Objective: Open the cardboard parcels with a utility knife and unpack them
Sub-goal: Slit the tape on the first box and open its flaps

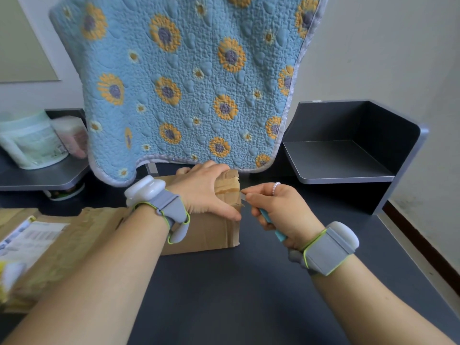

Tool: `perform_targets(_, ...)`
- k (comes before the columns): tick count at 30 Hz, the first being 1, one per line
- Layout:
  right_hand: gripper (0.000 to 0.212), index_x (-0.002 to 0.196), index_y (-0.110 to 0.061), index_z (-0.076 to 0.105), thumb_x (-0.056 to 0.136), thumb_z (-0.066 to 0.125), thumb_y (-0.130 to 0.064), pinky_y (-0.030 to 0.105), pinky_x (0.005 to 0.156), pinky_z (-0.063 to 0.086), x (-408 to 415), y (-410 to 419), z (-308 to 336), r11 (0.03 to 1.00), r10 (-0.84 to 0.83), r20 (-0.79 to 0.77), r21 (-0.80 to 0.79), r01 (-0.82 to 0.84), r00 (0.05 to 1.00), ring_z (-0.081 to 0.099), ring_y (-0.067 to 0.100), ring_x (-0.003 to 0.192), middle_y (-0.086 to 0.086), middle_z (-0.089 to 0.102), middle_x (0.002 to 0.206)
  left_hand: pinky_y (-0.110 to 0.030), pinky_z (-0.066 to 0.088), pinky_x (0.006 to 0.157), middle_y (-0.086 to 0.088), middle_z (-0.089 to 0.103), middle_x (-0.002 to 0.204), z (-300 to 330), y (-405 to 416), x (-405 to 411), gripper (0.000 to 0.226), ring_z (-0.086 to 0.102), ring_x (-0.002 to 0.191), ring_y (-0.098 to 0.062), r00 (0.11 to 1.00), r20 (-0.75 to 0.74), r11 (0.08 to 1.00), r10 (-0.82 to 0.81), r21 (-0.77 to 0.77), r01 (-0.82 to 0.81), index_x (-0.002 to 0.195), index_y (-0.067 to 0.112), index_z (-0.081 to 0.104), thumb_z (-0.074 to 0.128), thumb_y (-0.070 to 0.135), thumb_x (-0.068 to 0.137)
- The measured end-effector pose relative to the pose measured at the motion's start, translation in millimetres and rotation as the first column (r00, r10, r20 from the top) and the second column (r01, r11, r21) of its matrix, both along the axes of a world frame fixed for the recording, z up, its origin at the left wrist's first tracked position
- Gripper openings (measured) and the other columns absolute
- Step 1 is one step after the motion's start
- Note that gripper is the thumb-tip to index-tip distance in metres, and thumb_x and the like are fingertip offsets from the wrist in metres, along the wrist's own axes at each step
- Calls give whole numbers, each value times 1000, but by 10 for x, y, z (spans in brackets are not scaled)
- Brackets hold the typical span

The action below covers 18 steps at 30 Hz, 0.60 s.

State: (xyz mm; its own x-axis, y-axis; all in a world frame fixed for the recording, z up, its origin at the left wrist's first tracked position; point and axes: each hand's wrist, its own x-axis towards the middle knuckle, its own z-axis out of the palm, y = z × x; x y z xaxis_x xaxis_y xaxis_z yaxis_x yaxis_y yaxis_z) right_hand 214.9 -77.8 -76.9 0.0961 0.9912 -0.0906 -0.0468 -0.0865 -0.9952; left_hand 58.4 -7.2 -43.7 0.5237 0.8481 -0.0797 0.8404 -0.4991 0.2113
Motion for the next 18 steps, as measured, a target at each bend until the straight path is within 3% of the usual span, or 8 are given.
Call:
perform_targets(7, 20, 77, -15, 65, 90, 53, -6, 14, 33, 30, -18, 137, -3, 994, -112, -6, 1, 112, 994, 38, 4, 31, -4, 49, 44, -40, 22, 106, 11, 32, 138, 4, -3, -6, 114, 30, 132, -15, 1000, 0, 1000, 10, -3, -10, 140, 31, 22, 56, 77, 41)
perform_targets(12, 21, 76, -18, 65, 91, 52, -8, 14, 35, 33, -36, 141, -54, 984, -168, 21, 57, 166, 986, 38, 5, 33, -1, 50, 50, -38, 25, 102, 12, 38, 127, 6, -16, -4, 109, 36, 125, -14, 999, 37, 1000, 17, 9, -18, 136, 33, 29, 58, 76, 41)
perform_targets(18, 23, 77, -24, 61, 91, 48, -11, 18, 39, 32, -16, 154, -103, 925, -350, 45, 172, 338, 936, 39, 3, 33, -3, 50, 52, -42, 23, 104, 6, 28, 142, 0, -8, 24, 115, 26, 135, -20, 995, -57, 996, 88, 8, -87, 143, 28, 17, 60, 80, 50)
